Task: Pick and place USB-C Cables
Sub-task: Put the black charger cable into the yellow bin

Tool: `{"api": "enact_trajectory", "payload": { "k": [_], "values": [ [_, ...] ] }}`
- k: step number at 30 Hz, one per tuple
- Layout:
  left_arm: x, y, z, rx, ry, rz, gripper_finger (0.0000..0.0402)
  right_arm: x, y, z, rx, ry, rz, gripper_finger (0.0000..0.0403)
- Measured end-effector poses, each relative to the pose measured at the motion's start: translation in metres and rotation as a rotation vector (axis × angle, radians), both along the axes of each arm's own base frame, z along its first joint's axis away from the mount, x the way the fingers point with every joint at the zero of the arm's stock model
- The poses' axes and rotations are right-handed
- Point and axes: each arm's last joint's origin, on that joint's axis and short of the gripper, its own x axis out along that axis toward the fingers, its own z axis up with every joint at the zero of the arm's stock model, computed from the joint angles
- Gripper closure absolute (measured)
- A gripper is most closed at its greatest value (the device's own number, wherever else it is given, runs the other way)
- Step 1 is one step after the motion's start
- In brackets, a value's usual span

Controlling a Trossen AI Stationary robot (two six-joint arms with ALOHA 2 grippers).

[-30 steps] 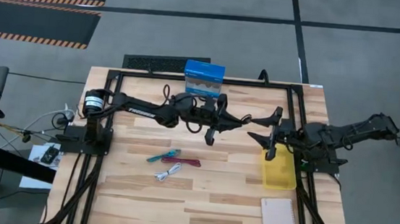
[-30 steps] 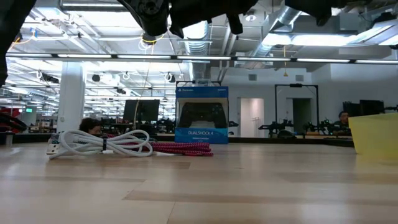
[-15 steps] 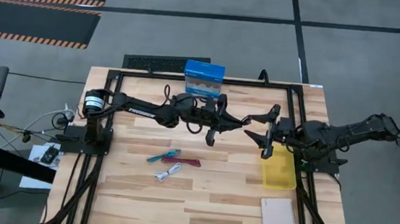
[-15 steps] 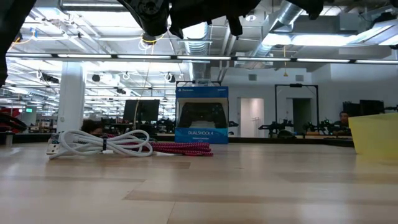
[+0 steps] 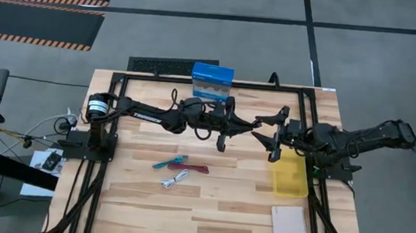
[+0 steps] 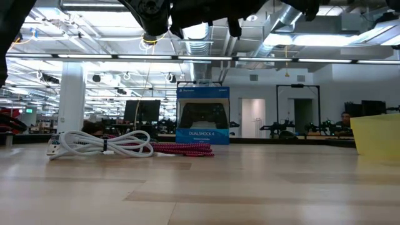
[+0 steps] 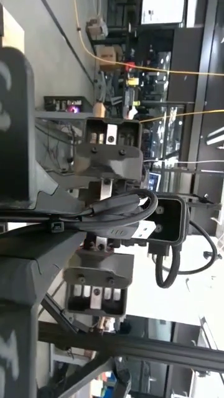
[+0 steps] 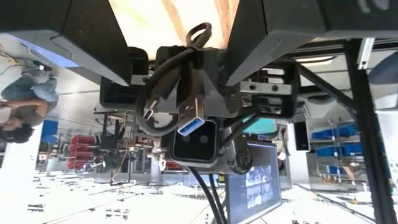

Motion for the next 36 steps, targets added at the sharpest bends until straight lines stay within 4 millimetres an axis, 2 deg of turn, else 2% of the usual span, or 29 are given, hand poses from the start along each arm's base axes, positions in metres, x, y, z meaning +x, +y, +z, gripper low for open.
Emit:
{"api": "enact_trajectory", "payload": {
  "k": [7,14,19,28,36],
  "values": [
    [0.0017,0.0002,-0.0056,0.017,0.034,0.007,0.0390,0.0078,-0.0027,-0.0018,-0.001,-0.011,-0.008,0.0121],
    [0.0017,0.0003,-0.0057,0.021,0.034,0.009,0.0390,0.0058,-0.0031,0.0003,0.003,-0.026,-0.016,0.0136],
    [0.0016,0.0004,-0.0049,0.020,0.026,0.012,0.0390,0.0054,-0.0040,0.0000,0.008,-0.022,-0.045,0.0186],
    [0.0016,0.0013,-0.0051,0.016,0.028,0.027,0.0380,0.0062,-0.0040,-0.0021,0.009,-0.001,-0.054,0.0337],
    [0.0018,0.0011,-0.0058,0.013,0.035,0.032,0.0375,0.0063,-0.0040,-0.0025,0.016,0.002,-0.055,0.0339]
  ]
}}
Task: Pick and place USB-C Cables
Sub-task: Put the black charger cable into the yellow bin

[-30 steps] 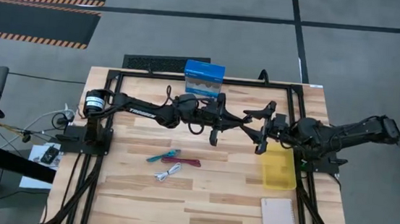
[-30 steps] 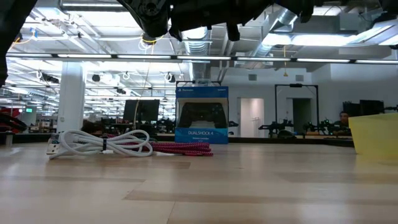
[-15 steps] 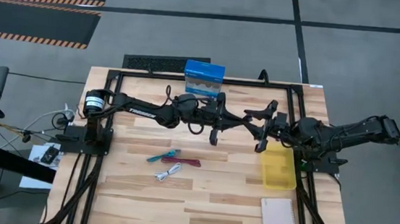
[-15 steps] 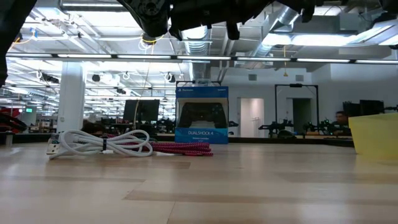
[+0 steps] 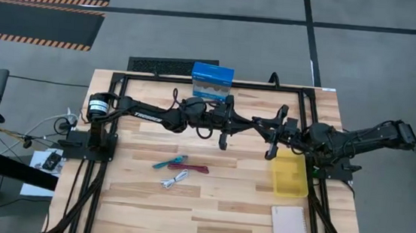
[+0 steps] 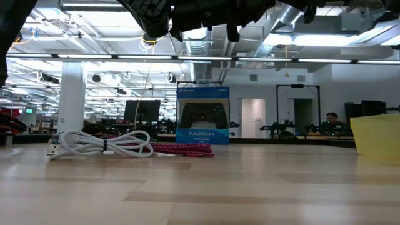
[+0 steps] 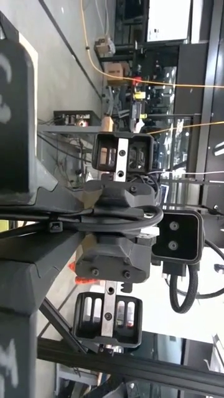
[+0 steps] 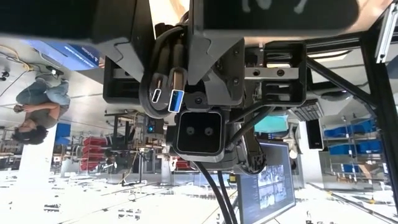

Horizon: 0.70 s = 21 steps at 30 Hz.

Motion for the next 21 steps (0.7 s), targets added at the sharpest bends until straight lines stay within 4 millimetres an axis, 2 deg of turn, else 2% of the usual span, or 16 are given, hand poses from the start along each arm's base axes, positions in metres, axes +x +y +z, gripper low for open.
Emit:
{"api": "enact_trajectory", "payload": {
  "k": [4,7,15,21],
  "values": [
    [0.000,0.000,-0.001,-0.006,0.018,0.014,0.0372,0.000,0.000,0.001,0.001,-0.007,-0.006,0.0339],
    [0.000,0.000,-0.001,-0.003,0.025,0.001,0.0354,-0.002,0.000,0.002,0.003,-0.021,-0.003,0.0339],
    [0.002,0.003,-0.012,-0.003,0.137,0.025,0.0242,-0.016,0.002,0.014,0.001,-0.097,0.016,0.0339],
    [-0.002,0.005,-0.017,-0.015,0.260,0.028,0.0174,-0.031,0.000,0.022,0.001,-0.135,-0.057,0.0339]
  ]
}}
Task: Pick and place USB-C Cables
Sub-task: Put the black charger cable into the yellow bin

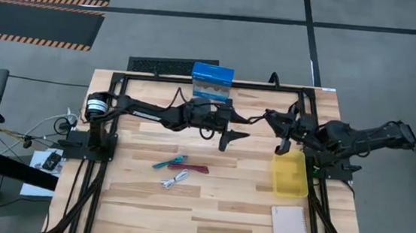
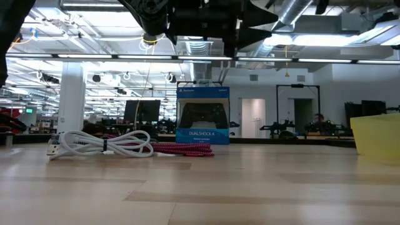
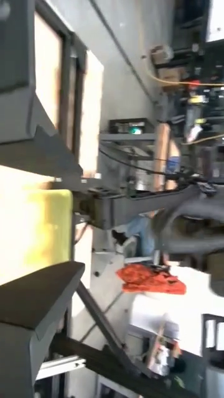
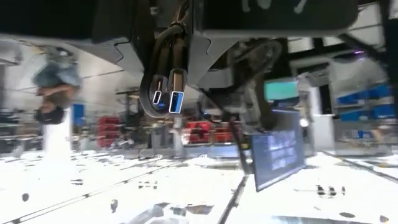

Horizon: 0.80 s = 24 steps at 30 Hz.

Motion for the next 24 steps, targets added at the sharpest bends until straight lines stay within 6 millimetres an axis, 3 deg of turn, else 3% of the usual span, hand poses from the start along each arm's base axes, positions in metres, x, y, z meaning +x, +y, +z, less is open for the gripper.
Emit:
{"api": "enact_trajectory", "payload": {
  "k": [3,9,18,24],
  "values": [
    [-0.004,0.000,0.000,-0.007,0.073,0.002,0.0161,-0.011,-0.002,0.005,0.012,0.010,-0.045,0.0339],
    [-0.019,-0.003,0.000,0.021,0.270,-0.007,0.0158,-0.034,-0.005,0.010,0.168,0.206,-0.096,0.0340],
    [-0.048,-0.016,0.004,0.029,0.536,-0.045,0.0179,-0.058,-0.004,-0.001,0.662,0.551,-0.091,0.0341],
    [-0.061,-0.031,0.015,0.048,0.586,-0.059,0.0191,-0.055,0.006,-0.026,1.035,0.808,-0.172,0.0341]
  ]
}}
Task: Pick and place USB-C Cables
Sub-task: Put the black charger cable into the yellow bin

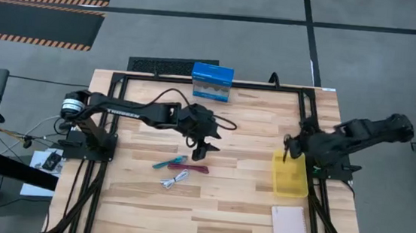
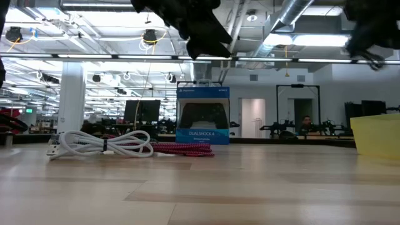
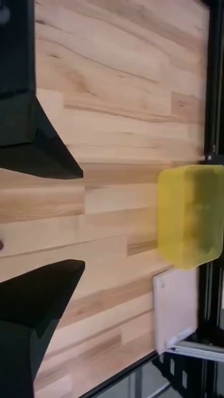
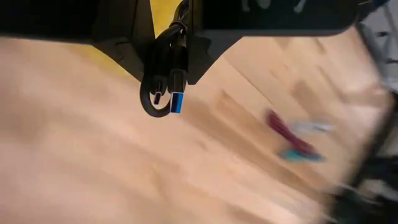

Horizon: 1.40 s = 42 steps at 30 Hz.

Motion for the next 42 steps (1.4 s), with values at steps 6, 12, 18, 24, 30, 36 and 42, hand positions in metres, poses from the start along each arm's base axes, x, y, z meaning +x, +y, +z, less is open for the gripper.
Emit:
{"api": "enact_trajectory", "payload": {
  "k": [6,12,18,24,30,36,42],
  "values": [
    [-0.005,-0.011,0.008,0.032,-0.005,0.026,0.0195,0.016,0.018,-0.027,0.166,0.230,-0.070,0.0341],
    [-0.007,-0.016,0.009,0.041,0.000,0.028,0.0195,0.023,0.034,-0.051,0.211,0.367,-0.143,0.0347],
    [-0.008,-0.016,0.008,0.041,0.015,0.029,0.0196,0.026,0.048,-0.064,0.210,0.425,-0.219,0.0349],
    [-0.008,-0.016,0.008,0.041,0.016,0.029,0.0196,0.032,0.058,-0.075,0.170,0.483,-0.252,0.0342],
    [-0.008,-0.016,0.008,0.040,0.015,0.029,0.0196,0.041,0.063,-0.085,0.139,0.528,-0.308,0.0342],
    [-0.008,-0.016,0.008,0.040,0.015,0.029,0.0196,0.049,0.064,-0.095,0.110,0.569,-0.355,0.0342],
    [-0.008,-0.016,0.008,0.040,0.015,0.030,0.0196,0.055,0.065,-0.102,0.099,0.591,-0.372,0.0342]
  ]
}}
